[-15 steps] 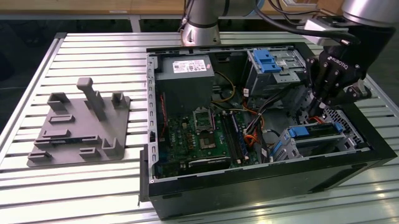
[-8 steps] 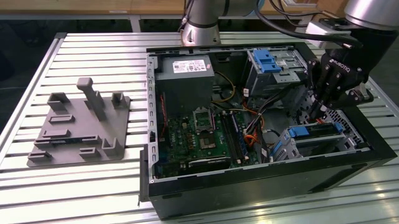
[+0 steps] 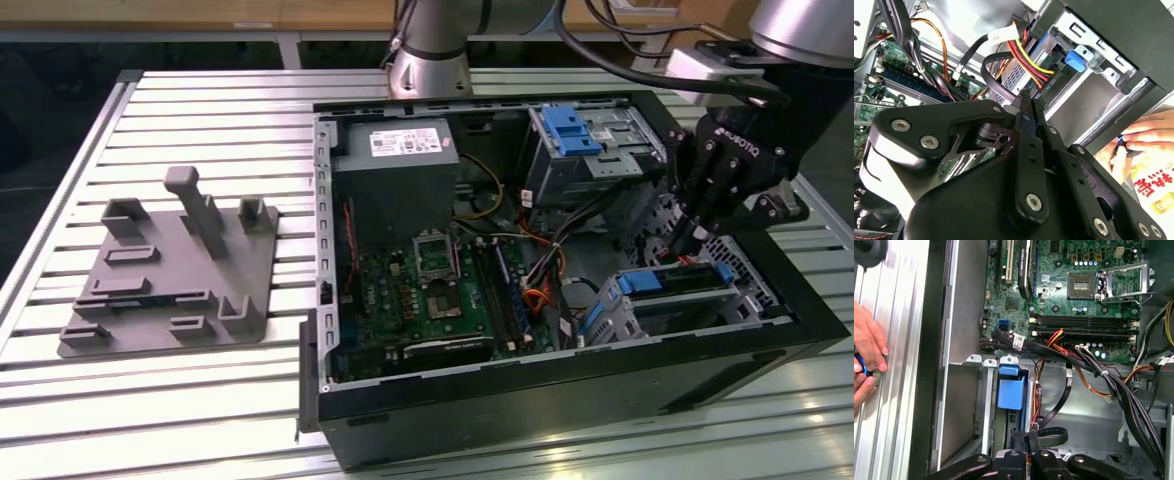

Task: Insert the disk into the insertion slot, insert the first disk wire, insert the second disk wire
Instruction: 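Insert the second disk wire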

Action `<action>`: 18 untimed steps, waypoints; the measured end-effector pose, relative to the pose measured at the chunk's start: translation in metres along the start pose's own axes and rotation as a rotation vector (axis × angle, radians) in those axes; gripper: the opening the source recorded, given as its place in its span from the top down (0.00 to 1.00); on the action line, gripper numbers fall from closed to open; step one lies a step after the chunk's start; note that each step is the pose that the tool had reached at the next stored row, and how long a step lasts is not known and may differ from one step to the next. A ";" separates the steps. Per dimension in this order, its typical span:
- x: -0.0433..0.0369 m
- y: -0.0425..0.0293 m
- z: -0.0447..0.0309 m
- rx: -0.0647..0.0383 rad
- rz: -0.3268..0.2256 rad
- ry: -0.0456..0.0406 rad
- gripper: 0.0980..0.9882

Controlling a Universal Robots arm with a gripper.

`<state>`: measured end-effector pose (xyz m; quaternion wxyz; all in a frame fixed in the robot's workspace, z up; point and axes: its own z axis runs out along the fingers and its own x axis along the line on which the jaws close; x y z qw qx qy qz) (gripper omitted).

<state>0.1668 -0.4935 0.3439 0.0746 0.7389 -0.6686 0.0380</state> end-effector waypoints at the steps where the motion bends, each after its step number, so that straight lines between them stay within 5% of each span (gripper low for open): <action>1: 0.0007 -0.0009 0.0002 0.000 0.000 -0.0007 0.95; 18: 0.0128 -0.0016 0.0070 -0.001 0.014 -0.0169 0.95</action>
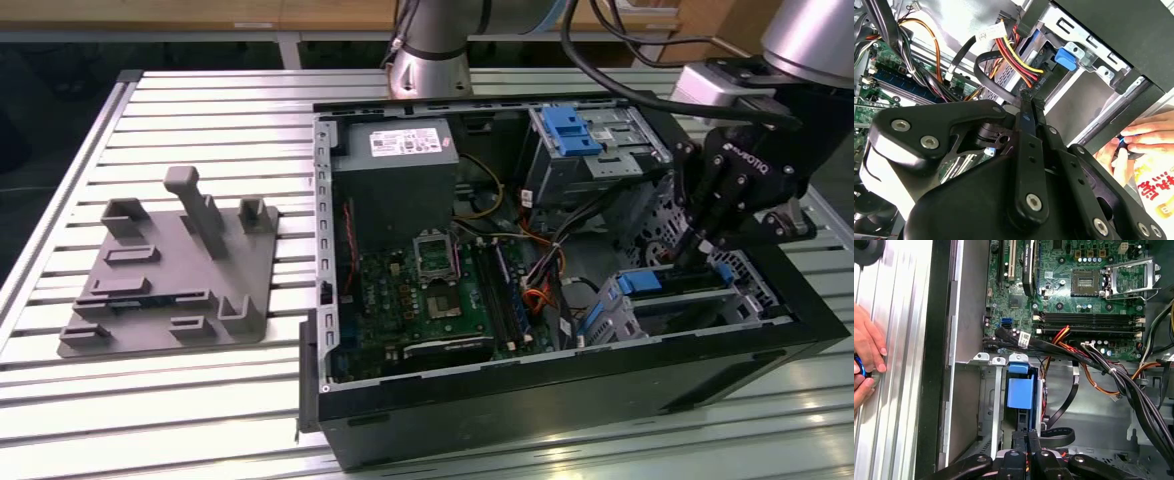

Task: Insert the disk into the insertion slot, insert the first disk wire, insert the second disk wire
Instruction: 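Insert the second disk wire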

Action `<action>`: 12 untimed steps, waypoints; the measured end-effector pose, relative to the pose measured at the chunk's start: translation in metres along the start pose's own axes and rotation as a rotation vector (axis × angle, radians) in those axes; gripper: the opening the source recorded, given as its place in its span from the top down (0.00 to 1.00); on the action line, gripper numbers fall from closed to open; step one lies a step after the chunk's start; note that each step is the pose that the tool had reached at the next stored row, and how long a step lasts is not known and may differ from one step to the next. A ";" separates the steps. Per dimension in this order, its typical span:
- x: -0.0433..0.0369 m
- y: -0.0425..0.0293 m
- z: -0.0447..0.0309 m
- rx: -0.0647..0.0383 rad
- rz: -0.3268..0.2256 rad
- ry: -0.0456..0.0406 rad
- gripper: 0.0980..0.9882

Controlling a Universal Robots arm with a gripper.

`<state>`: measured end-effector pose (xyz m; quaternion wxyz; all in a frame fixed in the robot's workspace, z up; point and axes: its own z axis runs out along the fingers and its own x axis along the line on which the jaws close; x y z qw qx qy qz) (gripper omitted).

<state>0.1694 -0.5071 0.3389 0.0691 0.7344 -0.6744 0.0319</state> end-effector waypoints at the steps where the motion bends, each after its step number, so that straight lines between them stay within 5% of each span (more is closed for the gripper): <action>1: 0.0002 -0.0002 0.0004 0.000 0.002 -0.0007 0.95; 12: 0.0002 -0.0018 0.0042 -0.001 0.012 -0.0070 0.95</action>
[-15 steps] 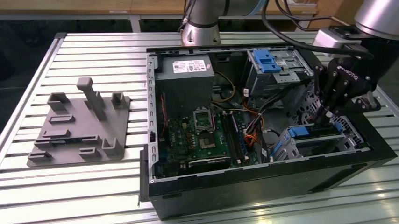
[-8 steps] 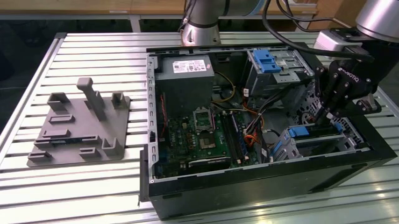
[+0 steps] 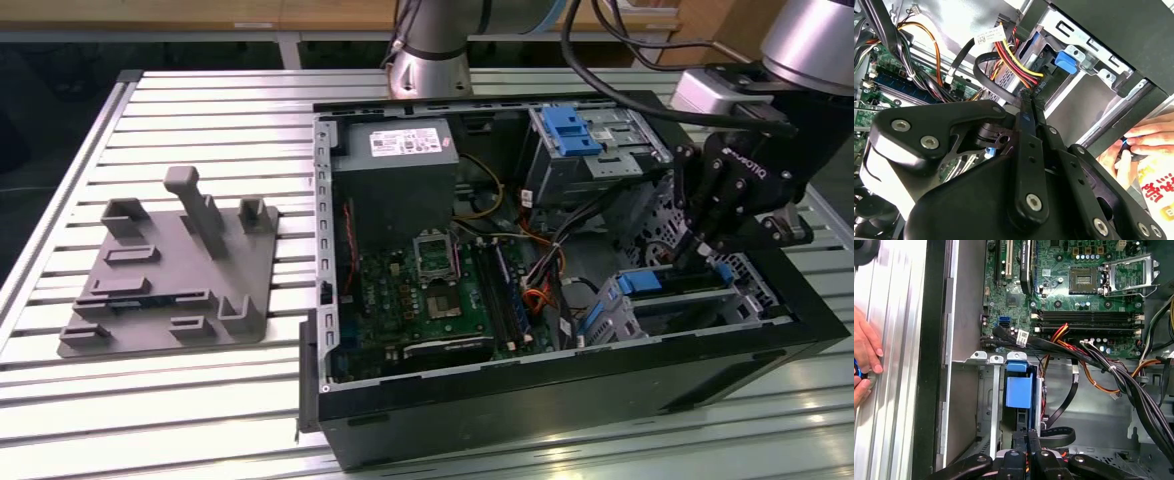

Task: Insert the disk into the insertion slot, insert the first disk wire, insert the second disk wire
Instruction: 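Insert the second disk wire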

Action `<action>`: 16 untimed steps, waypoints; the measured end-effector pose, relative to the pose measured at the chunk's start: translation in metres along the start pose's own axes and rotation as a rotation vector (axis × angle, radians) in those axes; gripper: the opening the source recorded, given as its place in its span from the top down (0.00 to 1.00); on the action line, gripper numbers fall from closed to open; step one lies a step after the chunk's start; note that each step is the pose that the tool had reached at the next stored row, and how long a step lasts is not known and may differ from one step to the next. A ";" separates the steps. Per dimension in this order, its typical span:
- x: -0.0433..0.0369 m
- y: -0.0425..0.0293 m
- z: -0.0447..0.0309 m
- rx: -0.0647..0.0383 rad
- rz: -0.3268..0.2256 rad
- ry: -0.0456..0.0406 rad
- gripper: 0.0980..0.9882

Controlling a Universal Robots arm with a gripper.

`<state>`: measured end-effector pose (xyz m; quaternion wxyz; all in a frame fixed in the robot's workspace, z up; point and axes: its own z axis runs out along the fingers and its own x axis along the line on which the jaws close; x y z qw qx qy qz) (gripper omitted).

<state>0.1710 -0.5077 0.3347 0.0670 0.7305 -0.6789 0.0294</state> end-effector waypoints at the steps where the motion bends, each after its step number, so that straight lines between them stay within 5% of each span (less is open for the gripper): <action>1: 0.0000 0.0000 0.0003 0.000 0.001 -0.0003 0.95; 16: 0.0015 -0.0008 0.0058 -0.002 0.014 -0.0041 0.95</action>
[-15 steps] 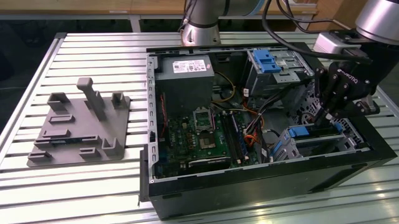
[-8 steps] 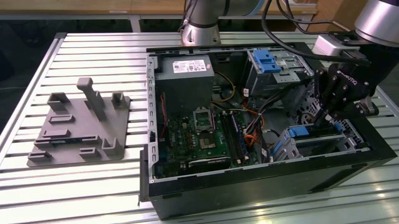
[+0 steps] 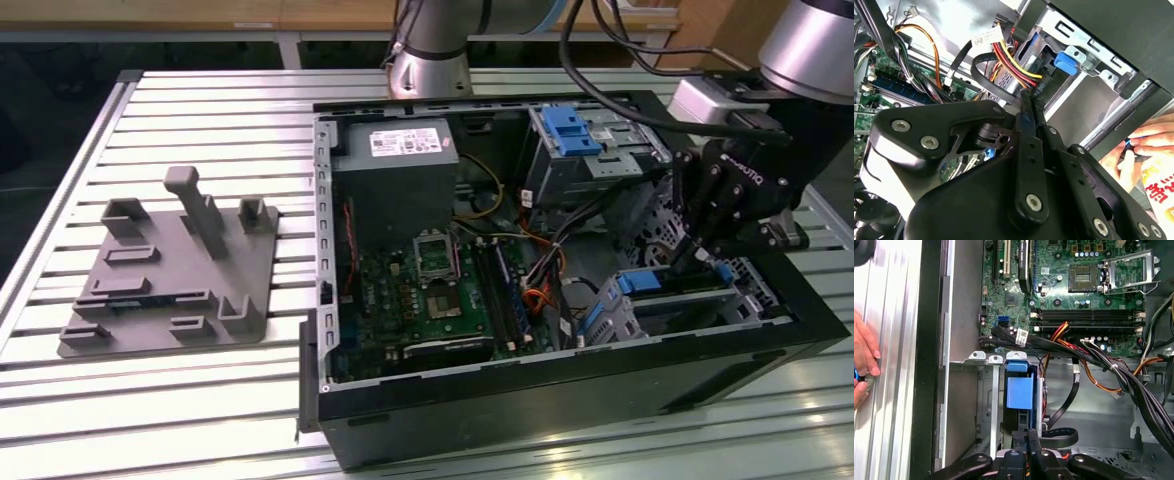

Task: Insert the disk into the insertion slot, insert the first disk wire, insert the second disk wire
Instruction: 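Insert the second disk wire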

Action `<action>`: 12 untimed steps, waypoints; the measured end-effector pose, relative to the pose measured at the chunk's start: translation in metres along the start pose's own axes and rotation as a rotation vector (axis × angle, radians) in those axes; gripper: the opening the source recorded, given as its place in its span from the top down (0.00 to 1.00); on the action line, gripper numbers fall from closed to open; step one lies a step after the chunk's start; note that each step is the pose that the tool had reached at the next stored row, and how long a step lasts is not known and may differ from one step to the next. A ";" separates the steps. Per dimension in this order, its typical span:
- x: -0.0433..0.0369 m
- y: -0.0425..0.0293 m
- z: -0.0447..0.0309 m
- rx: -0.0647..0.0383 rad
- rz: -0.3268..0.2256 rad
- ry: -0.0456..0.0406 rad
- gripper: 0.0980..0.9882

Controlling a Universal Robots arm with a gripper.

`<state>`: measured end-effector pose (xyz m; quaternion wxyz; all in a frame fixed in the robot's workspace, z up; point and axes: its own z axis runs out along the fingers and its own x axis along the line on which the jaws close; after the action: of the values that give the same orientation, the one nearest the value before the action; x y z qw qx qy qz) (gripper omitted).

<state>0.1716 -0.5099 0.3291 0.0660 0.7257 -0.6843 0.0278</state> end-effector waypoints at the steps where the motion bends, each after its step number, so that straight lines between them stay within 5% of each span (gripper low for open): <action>1: 0.0002 0.0000 0.0006 0.000 0.001 -0.0001 0.95; 8: 0.0013 -0.0003 0.0054 0.000 0.002 -0.0037 0.93; 12: 0.0022 0.0001 0.0008 0.000 0.004 -0.0030 0.70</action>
<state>0.1716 -0.5122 0.3286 0.0651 0.7242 -0.6860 0.0267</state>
